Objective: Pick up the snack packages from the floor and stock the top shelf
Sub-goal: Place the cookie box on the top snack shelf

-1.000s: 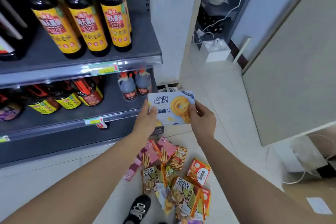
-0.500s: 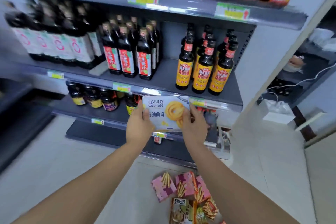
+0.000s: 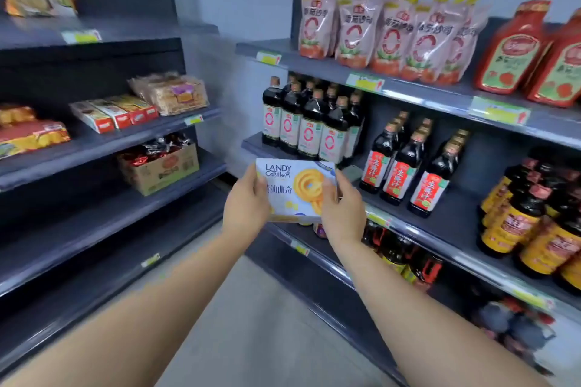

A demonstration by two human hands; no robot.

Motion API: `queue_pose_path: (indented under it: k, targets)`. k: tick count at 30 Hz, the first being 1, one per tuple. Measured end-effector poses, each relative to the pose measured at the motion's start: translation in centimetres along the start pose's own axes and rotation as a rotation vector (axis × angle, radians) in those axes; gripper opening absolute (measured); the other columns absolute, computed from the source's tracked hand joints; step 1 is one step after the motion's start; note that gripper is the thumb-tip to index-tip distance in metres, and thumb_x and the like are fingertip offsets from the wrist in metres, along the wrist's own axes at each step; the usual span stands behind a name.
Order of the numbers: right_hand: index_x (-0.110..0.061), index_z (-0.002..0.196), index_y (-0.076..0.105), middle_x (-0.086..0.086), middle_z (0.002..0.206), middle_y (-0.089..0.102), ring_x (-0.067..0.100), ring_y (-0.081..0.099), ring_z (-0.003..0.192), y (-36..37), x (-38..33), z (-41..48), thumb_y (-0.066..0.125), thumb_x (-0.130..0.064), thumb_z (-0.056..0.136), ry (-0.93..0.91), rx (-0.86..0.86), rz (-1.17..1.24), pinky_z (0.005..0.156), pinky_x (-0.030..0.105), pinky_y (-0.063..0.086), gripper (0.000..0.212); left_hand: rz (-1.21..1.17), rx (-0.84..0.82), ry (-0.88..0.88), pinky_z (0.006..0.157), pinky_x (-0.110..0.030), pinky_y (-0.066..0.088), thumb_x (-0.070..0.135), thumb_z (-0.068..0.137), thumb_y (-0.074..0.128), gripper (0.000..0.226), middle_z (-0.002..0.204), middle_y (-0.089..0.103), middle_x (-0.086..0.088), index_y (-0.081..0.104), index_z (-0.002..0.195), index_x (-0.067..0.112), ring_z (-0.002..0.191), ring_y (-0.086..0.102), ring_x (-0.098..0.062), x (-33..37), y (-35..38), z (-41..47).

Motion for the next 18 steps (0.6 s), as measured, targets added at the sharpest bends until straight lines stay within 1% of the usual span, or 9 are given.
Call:
queue_pose_path:
  k: [4, 7, 9, 10, 13, 14, 16, 18]
  targets:
    - [-0.024, 0.142, 0.045, 0.003, 0.139, 0.051, 0.021, 0.047, 0.128, 5.5, -5.4, 0.5, 0.042, -0.042, 0.099, -0.089, -0.097, 0.035, 0.098, 0.034, 0.039, 0.047, -0.014, 0.114, -0.026, 0.081, -0.037, 0.044, 0.025, 0.1, 0.033, 0.029, 0.106, 0.063, 0.0, 0.053, 0.122, 0.025, 0.097, 0.056, -0.021, -1.0, -6.7, 2.2]
    - [-0.024, 0.142, 0.045, 0.005, 0.138, 0.052, 0.023, 0.048, 0.126, 9.1, -9.0, 0.8, 0.041, -0.04, 0.099, -0.145, -0.16, 0.036, 0.093, 0.034, 0.04, 0.045, -0.043, 0.191, -0.07, 0.083, -0.035, 0.043, 0.025, 0.101, 0.033, 0.031, 0.105, 0.06, 0.006, 0.052, 0.125, 0.026, 0.098, 0.056, -0.02, -1.7, -11.0, 3.4]
    - [-0.024, 0.141, 0.045, 0.006, 0.136, 0.053, 0.023, 0.048, 0.125, 11.3, -11.2, 1.0, 0.041, -0.04, 0.1, -0.186, -0.197, 0.039, 0.092, 0.034, 0.04, 0.044, -0.037, 0.236, -0.104, 0.083, -0.036, 0.044, 0.026, 0.101, 0.032, 0.032, 0.105, 0.061, 0.006, 0.051, 0.127, 0.029, 0.097, 0.057, -0.02, -2.2, -13.5, 4.3]
    - [-0.024, 0.141, 0.045, 0.006, 0.137, 0.052, 0.023, 0.048, 0.126, 12.4, -12.2, 1.1, 0.041, -0.04, 0.1, -0.203, -0.218, 0.048, 0.093, 0.034, 0.04, 0.044, -0.029, 0.259, -0.113, 0.081, -0.036, 0.045, 0.026, 0.101, 0.032, 0.032, 0.104, 0.062, 0.005, 0.052, 0.125, 0.03, 0.095, 0.057, -0.02, -2.4, -14.6, 4.8]
    - [-0.026, 0.142, 0.043, 0.004, 0.137, 0.052, 0.022, 0.049, 0.125, 15.7, -15.2, 1.5, 0.04, -0.042, 0.1, -0.255, -0.285, 0.082, 0.093, 0.034, 0.041, 0.046, -0.014, 0.354, -0.144, 0.068, -0.034, 0.042, 0.027, 0.101, 0.03, 0.03, 0.098, 0.064, 0.003, 0.054, 0.119, 0.031, 0.088, 0.058, -0.02, -3.1, -18.0, 6.1]
    - [-0.027, 0.142, 0.043, 0.004, 0.136, 0.053, 0.023, 0.05, 0.123, 16.7, -16.3, 1.6, 0.04, -0.043, 0.1, -0.274, -0.304, 0.082, 0.091, 0.034, 0.041, 0.046, -0.017, 0.389, -0.158, 0.068, -0.034, 0.042, 0.029, 0.101, 0.03, 0.032, 0.1, 0.064, 0.004, 0.053, 0.122, 0.032, 0.088, 0.058, -0.02, -3.2, -19.0, 6.4]
    - [-0.028, 0.143, 0.043, 0.004, 0.136, 0.053, 0.023, 0.052, 0.121, 18.7, -18.4, 1.9, 0.039, -0.043, 0.1, -0.315, -0.341, 0.092, 0.086, 0.032, 0.041, 0.046, -0.023, 0.457, -0.178, 0.075, -0.036, 0.045, 0.03, 0.102, 0.03, 0.036, 0.107, 0.06, 0.009, 0.048, 0.134, 0.031, 0.089, 0.055, -0.018, -3.1, -21.2, 6.9]
    - [-0.029, 0.143, 0.043, 0.002, 0.136, 0.053, 0.022, 0.051, 0.123, 20.5, -20.6, 2.0, 0.039, -0.043, 0.099, -0.36, -0.38, 0.118, 0.086, 0.032, 0.041, 0.046, -0.028, 0.529, -0.198, 0.08, -0.036, 0.044, 0.029, 0.102, 0.03, 0.04, 0.108, 0.054, 0.009, 0.043, 0.14, 0.029, 0.088, 0.05, -0.016, -3.0, -23.2, 7.3]
Point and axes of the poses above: each hand's wrist, its own z-axis towards the middle knuckle, its own y-axis out of the palm, x = y × z, the point moved 4 cm from there along z, towards the middle knuckle
